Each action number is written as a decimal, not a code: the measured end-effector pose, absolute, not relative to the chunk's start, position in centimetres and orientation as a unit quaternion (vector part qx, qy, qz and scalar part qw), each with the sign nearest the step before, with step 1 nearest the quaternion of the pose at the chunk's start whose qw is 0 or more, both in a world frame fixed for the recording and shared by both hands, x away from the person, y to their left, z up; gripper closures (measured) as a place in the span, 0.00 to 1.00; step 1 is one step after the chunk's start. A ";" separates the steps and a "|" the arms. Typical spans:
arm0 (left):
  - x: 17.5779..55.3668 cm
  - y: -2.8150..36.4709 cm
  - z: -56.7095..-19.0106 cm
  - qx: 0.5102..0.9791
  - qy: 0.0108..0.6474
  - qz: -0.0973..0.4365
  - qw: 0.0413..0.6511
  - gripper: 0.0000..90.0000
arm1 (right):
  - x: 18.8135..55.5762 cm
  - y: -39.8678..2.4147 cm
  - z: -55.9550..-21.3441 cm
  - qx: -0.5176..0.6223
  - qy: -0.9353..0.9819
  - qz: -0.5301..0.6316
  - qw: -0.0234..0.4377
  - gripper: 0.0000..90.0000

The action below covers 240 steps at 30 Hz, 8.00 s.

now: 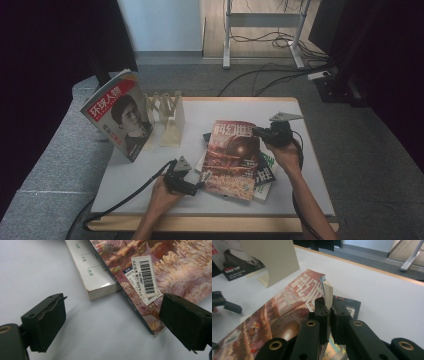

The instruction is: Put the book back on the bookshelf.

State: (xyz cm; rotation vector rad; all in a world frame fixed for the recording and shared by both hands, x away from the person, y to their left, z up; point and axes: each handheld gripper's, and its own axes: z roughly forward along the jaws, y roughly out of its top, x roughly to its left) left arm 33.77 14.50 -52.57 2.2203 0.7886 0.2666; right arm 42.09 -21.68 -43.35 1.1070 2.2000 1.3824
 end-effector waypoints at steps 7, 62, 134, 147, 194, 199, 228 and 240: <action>34.4 14.9 -52.1 0.871 0.310 0.078 0.373 0.09 | 41.2 -21.0 -41.9 0.366 0.773 0.489 0.173 0.93; 39.3 12.9 -47.3 0.876 0.228 -0.008 0.425 0.79 | 38.3 -20.1 -38.1 0.292 0.777 0.522 0.196 0.92; 36.7 12.9 -41.0 0.837 0.149 0.132 0.511 0.93 | 37.9 -23.0 -36.4 0.274 0.765 0.545 0.205 0.43; 36.9 13.0 -41.0 0.838 0.145 0.123 0.512 0.93 | 41.0 -21.1 -40.3 0.253 0.800 0.527 0.138 0.26; 37.4 12.8 -40.8 0.836 0.171 0.130 0.505 0.93 | 37.6 -22.3 -32.4 0.240 0.751 0.576 0.215 0.89; 37.2 12.6 -40.7 0.838 0.166 0.133 0.502 0.93 | 37.3 -21.5 -32.2 0.260 0.750 0.557 0.243 0.92; 36.6 12.3 -36.4 0.827 0.163 0.150 0.516 0.80 | 36.8 -21.1 -32.3 0.261 0.745 0.555 0.262 0.93; 37.2 11.2 -32.7 0.820 0.169 0.158 0.523 0.85 | 36.8 -21.1 -32.2 0.260 0.747 0.555 0.257 0.93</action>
